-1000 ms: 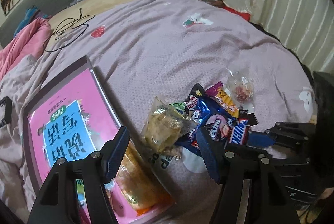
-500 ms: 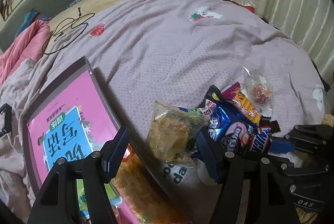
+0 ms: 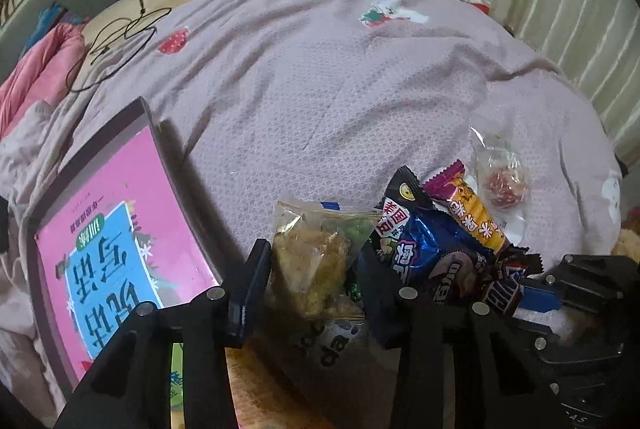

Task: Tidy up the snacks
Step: 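Grasp the clear cracker bag with the left gripper while the right grasps a dark Snickers bar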

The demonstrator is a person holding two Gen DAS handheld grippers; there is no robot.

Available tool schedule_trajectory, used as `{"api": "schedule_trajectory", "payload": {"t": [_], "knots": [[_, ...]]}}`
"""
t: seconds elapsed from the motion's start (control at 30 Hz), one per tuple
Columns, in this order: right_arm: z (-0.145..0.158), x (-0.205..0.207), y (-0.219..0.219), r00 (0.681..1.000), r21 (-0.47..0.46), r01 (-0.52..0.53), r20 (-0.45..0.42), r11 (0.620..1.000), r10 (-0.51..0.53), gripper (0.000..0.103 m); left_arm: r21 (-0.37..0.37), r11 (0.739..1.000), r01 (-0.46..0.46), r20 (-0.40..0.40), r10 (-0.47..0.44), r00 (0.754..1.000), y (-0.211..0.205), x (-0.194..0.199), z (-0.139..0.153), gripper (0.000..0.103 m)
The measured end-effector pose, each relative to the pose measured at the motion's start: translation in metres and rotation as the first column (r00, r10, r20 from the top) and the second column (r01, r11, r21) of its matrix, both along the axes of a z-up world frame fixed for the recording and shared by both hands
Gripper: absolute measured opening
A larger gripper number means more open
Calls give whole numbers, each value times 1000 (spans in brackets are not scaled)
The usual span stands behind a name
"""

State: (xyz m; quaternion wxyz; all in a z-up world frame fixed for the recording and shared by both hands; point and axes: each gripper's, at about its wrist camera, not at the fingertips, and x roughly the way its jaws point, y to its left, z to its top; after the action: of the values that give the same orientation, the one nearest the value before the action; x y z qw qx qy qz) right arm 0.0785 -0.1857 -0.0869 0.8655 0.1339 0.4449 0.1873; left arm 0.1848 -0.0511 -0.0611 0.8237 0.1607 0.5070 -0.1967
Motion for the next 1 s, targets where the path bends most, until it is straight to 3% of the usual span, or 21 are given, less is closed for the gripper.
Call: {"api": "schedule_trajectory", "payload": {"t": [0.43, 1.0], "knots": [[13, -3, -11, 998, 26, 25, 62, 999, -26, 18, -150, 986, -69, 39, 76, 996, 17, -21, 26, 39], [31, -11, -20, 991, 72, 36, 127, 997, -45, 18, -194, 973, -126, 102, 147, 984, 45, -58, 61, 39]]}}
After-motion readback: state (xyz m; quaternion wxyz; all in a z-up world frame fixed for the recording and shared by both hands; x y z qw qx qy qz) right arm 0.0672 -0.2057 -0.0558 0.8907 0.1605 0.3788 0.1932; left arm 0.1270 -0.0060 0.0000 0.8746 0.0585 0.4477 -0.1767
